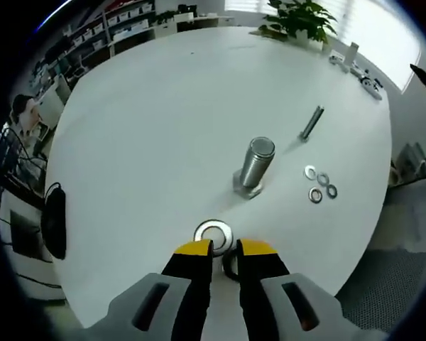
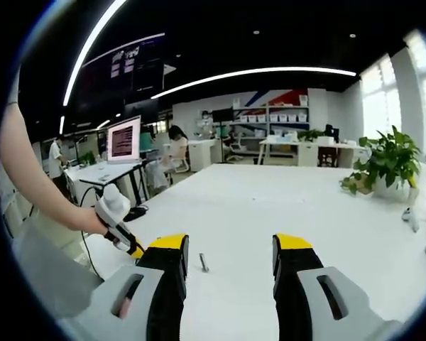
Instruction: Place the washer onto the threaded stud by aligning its center hole with the stud, sliding it down to the base, and recovering from edge contact or off-axis alignment until the washer reaches the visible bottom stop.
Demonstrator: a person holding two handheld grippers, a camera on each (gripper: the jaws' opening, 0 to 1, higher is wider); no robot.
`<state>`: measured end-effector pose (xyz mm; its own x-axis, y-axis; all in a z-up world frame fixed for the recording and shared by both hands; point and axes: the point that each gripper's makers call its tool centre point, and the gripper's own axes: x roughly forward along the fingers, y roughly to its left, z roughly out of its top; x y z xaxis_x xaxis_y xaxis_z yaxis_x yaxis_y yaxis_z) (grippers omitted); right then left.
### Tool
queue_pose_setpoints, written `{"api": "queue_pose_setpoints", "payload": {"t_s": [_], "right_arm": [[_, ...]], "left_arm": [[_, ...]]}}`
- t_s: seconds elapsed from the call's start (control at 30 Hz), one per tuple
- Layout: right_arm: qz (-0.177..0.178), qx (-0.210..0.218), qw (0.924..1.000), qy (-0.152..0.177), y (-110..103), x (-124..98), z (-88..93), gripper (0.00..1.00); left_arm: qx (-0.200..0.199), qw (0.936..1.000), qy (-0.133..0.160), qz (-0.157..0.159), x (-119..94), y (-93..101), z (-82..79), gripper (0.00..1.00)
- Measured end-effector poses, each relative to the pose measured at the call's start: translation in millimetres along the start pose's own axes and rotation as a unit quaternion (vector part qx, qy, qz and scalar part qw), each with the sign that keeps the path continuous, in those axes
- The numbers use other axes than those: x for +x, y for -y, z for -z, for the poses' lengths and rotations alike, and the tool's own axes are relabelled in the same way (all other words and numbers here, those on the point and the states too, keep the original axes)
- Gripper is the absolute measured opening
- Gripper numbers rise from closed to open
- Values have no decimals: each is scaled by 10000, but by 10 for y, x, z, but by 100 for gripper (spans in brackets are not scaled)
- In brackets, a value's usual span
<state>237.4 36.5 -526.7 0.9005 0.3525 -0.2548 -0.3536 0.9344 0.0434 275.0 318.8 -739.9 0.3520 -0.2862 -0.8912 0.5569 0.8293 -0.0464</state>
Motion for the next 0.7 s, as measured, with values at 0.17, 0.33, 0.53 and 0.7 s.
{"api": "queue_pose_setpoints", "payload": {"t_s": [0.17, 0.33, 0.53, 0.7], "right_arm": [[16, -10, 10000, 5, 4, -3, -2, 50], [12, -48, 10000, 25, -2, -6, -13, 50], [46, -93, 9999, -20, 6, -1, 2, 49], [104, -148, 9998, 44, 24, -15, -36, 49]], "left_arm": [[24, 10000, -9, 20, 16, 20, 15, 11], [202, 9998, -70, 31, 14, 77, 29, 11], [-197, 9997, -89, 113, -1, 92, 55, 9], [-317, 9995, 6, -3, -14, 51, 89, 4]]}}
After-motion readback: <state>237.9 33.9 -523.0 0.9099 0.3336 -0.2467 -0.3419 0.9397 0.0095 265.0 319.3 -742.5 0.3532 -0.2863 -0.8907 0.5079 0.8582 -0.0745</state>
